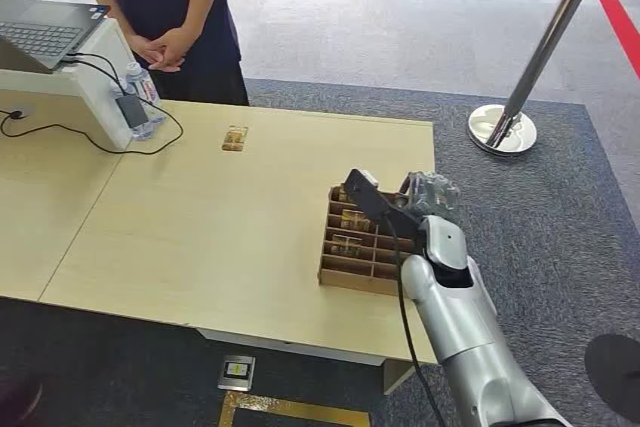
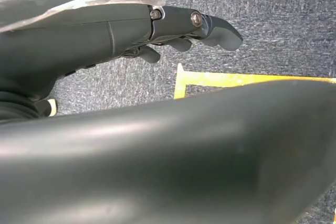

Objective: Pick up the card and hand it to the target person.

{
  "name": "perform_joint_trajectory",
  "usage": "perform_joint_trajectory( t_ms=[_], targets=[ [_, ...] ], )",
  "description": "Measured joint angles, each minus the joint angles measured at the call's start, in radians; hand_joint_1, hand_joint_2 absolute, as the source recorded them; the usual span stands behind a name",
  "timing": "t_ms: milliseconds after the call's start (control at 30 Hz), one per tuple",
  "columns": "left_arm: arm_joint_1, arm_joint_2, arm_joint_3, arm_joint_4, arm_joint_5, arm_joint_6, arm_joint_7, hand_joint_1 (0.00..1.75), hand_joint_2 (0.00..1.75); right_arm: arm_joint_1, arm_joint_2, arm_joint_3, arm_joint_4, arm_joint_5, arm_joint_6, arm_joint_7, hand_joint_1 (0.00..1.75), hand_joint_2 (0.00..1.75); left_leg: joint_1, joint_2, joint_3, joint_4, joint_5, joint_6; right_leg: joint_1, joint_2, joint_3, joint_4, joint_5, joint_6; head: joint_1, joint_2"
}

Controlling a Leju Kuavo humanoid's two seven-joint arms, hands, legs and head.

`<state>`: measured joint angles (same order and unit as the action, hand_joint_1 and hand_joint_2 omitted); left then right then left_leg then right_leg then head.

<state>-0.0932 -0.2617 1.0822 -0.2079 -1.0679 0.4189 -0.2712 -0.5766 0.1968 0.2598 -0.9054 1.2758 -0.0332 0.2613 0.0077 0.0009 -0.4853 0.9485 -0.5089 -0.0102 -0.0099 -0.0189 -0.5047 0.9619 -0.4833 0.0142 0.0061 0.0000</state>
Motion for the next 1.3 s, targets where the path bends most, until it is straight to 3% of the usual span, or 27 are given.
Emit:
perform_joint_trajectory(
  t_ms=[267,600,1133,1300],
  targets=[
    [0.0,0.0,0.001,0.0,0.002,0.0,-0.002,0.0,0.0,0.0,0.004,0.0,0.0,-0.003,0.002,-0.006,1.35,1.75,0.0,0.0,0.0,0.0,0.0,0.0,0.0,0.0,0.0,0.0,0.0,0.0,0.0,0.0],
    [0.0,0.0,0.002,0.0,0.006,0.002,-0.007,0.0,0.0,0.006,0.006,0.0,-0.018,-0.006,0.0,-0.029,1.75,1.75,0.0,0.0,0.0,0.0,0.0,0.0,0.0,0.0,0.0,0.0,0.0,0.0,0.0,0.0],
    [0.0,0.0,0.005,0.0,0.008,0.003,-0.012,0.0,0.0,0.056,0.006,0.003,-0.171,-0.021,0.009,-0.061,1.71,1.75,0.0,0.0,-0.001,0.0,0.0,0.0,0.0,0.0,0.0,0.0,0.0,0.0,0.0,0.0],
    [0.0,0.0,0.005,0.0,0.006,0.003,-0.012,0.0,0.0,0.064,0.006,0.013,-0.214,-0.082,0.034,-0.115,1.7,1.75,0.0,0.0,-0.001,0.0,0.0,0.0,0.0,0.0,-0.001,0.0,0.0,0.0,0.0,0.0]
  ],
)
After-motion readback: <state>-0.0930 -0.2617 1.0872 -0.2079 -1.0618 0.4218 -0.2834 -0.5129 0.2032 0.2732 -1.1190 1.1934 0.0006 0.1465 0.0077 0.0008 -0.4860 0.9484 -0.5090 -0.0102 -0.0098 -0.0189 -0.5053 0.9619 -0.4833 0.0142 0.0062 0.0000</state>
